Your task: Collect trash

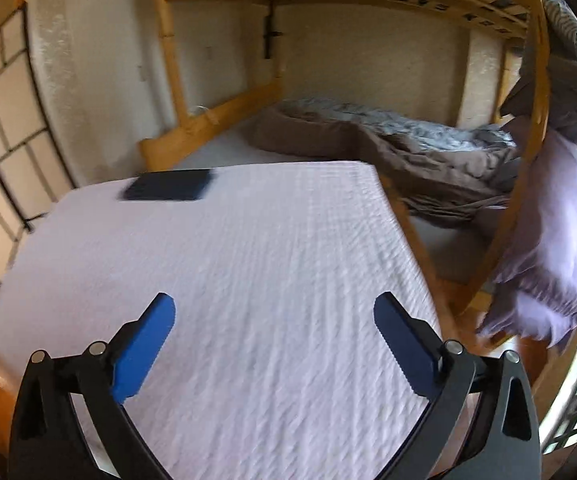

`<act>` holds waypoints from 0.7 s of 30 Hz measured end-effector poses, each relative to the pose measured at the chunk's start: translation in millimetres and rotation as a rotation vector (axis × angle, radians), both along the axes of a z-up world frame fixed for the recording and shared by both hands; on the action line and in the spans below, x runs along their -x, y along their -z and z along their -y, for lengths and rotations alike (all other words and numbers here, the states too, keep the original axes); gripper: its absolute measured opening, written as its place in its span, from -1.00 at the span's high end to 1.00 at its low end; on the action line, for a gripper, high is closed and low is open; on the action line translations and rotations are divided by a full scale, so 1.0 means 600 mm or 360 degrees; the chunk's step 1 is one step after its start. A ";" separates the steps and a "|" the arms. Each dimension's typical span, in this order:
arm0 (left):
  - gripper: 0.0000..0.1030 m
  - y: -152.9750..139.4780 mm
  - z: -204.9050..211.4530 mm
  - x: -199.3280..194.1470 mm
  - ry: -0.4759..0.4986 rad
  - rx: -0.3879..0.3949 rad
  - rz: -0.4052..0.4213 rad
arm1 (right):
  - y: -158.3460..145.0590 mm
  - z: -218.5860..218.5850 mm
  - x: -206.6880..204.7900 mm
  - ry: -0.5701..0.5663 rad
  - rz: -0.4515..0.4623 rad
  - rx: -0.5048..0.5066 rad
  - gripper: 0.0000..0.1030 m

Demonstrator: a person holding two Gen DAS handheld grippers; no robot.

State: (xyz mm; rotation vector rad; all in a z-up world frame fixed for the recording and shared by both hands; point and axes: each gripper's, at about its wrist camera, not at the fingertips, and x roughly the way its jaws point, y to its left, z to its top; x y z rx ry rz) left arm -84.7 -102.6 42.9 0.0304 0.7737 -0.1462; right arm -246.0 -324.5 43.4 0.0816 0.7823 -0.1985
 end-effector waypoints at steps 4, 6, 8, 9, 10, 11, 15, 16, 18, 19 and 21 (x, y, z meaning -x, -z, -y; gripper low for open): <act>-0.98 0.046 -0.022 -0.083 -0.0199 0.0111 -0.0102 | 0.059 0.046 -0.076 0.0089 -0.0135 -0.0004 -0.91; -0.98 0.071 -0.028 -0.105 -0.0243 0.0106 -0.0142 | 0.083 0.064 -0.095 0.0110 -0.0175 -0.0020 -0.91; -0.98 0.090 -0.036 -0.124 -0.0255 0.0099 -0.0173 | 0.097 0.085 -0.106 0.0134 -0.0186 0.0018 -0.91; -0.98 0.096 -0.037 -0.128 -0.0258 0.0081 -0.0183 | 0.101 0.092 -0.114 0.0136 -0.0189 0.0033 -0.91; -0.98 0.105 -0.034 -0.134 -0.0251 0.0058 -0.0199 | 0.106 0.097 -0.120 0.0139 -0.0195 0.0047 -0.91; -0.98 0.105 -0.033 -0.144 -0.0242 0.0045 -0.0205 | 0.112 0.103 -0.127 0.0146 -0.0204 0.0061 -0.91; -0.98 0.135 -0.043 -0.155 -0.0267 -0.0017 -0.0283 | 0.136 0.130 -0.146 0.0149 -0.0270 0.0031 -0.91; -0.98 0.138 -0.047 -0.166 -0.0270 -0.0015 -0.0310 | 0.138 0.132 -0.147 0.0155 -0.0295 0.0025 -0.91; -0.98 0.138 -0.048 -0.167 -0.0291 -0.0046 -0.0310 | 0.140 0.140 -0.146 0.0169 -0.0300 0.0008 -0.92; -0.98 0.139 -0.047 -0.165 -0.0294 -0.0052 -0.0305 | 0.140 0.139 -0.145 0.0173 -0.0297 0.0009 -0.92; -0.98 0.140 -0.047 -0.162 -0.0296 -0.0049 -0.0303 | 0.140 0.136 -0.142 0.0180 -0.0292 0.0016 -0.92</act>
